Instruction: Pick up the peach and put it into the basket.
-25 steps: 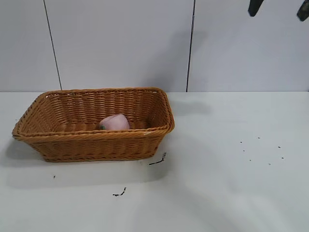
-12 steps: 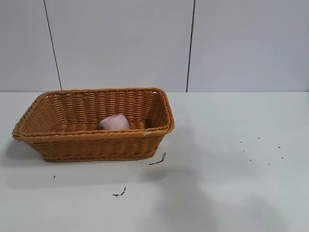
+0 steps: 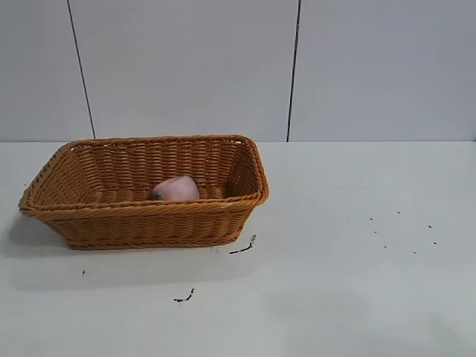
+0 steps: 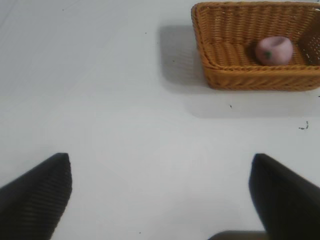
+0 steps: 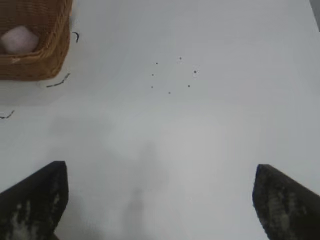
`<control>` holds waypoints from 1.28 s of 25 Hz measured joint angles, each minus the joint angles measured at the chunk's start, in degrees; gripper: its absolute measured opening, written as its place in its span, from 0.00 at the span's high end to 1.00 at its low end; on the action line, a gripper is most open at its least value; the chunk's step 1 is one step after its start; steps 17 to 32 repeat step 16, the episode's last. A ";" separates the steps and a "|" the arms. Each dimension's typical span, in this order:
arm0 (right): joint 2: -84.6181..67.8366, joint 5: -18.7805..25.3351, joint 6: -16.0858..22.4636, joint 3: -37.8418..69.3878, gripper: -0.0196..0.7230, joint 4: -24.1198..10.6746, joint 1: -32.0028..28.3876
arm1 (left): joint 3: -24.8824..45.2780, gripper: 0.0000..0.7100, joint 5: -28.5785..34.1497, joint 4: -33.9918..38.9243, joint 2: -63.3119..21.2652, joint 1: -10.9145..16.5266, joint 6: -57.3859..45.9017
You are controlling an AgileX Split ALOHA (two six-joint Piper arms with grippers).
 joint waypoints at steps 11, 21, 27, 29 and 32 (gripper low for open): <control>-1.32 0.01 0.00 0.11 0.04 0.00 0.00 | 0.00 0.02 0.00 0.00 0.00 0.00 0.00; -1.32 0.01 0.00 0.11 0.04 0.00 0.00 | 0.00 0.02 0.00 0.00 0.00 0.00 0.00; -1.32 0.01 0.00 0.11 0.04 0.00 0.00 | 0.00 0.02 0.00 0.00 0.00 0.00 0.00; -1.32 0.01 0.00 0.11 0.04 0.00 0.00 | 0.00 0.02 0.00 0.00 0.00 0.00 0.00; -1.32 0.01 0.00 0.11 0.04 0.00 0.00 | 0.00 0.02 0.00 0.00 0.00 0.00 0.00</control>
